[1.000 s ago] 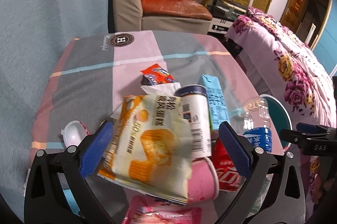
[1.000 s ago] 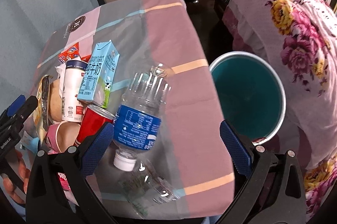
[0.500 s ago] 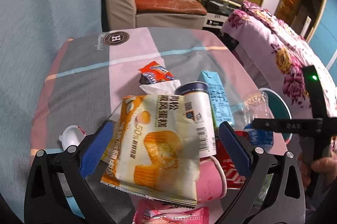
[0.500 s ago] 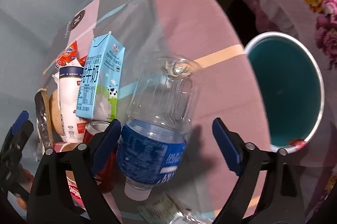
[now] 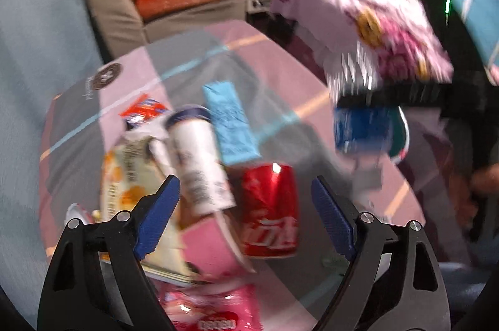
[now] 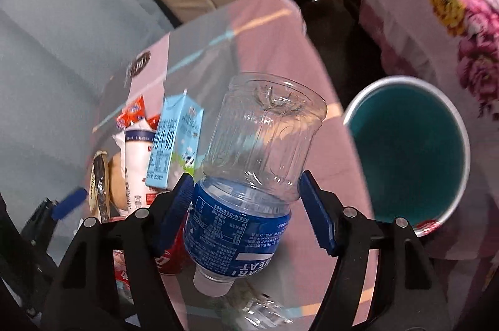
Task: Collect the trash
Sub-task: 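Grasp the blue-label water bottle with the right gripper while the left gripper approaches the red can, then grasp the red Coca-Cola can with the left gripper while the right gripper carries the bottle to the bin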
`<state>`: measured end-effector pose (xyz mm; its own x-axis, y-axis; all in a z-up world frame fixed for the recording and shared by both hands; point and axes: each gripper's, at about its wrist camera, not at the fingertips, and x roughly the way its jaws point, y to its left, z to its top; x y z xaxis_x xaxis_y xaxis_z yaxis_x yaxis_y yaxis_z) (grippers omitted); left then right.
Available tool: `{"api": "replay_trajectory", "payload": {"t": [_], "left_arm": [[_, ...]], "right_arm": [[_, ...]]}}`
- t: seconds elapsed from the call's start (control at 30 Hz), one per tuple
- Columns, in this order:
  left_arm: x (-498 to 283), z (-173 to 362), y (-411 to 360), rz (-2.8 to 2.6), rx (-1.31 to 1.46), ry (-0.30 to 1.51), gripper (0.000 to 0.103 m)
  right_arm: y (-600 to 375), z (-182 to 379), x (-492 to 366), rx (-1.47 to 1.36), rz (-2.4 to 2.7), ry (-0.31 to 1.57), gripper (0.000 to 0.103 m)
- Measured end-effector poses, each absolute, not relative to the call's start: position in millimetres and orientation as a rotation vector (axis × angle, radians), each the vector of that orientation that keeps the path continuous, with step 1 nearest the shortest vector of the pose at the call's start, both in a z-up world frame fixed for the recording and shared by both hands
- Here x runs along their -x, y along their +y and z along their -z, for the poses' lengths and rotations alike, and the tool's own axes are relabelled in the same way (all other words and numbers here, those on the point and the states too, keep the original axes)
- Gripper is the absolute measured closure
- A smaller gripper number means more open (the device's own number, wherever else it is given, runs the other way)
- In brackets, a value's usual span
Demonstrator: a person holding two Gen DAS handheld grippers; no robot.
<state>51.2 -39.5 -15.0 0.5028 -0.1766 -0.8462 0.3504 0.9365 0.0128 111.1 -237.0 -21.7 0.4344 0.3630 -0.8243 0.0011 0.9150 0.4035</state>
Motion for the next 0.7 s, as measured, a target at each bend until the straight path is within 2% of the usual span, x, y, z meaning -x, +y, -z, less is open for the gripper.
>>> {"api": "replay_trajectory", "payload": {"t": [0.13,0.17,0.23,0.53,0.57,0.63,0.7], "left_arm": [[-54.7,46.7,-59.9,0.310,-0.265,1.085,0.018],[-55.9,52.9,-62.2,0.310,-0.272,1.104,0.025],[-59.2,63.9,-65.1,0.292,-0.294,1.134,0.030],[-65.4,92.7,-80.3,0.247,-0.377,1.181,0.030],[-66.3,93.2,-79.1,0.239,-0.367,1.181,0.035],[-67.3,89.9,-78.2,0.218,-0.371,1.173,0.057],[-66.7,81.3,-77.5,0.222,-0.335,1.162,0.057]], "right_arm": [[-257.4,13.6,-100.2,-0.389,-0.218,1.076,0.036],[-261.3,13.1,-97.5,-0.389,-0.216,1.072,0.036],[-267.8,15.1,-93.5,-0.397,-0.214,1.068,0.036],[-294.6,29.9,-81.0,-0.450,-0.217,1.061,0.036],[-297.7,31.2,-79.9,-0.453,-0.216,1.058,0.036],[-302.4,32.7,-77.0,-0.460,-0.215,1.052,0.036],[-308.2,33.7,-74.4,-0.471,-0.214,1.043,0.036]]}}
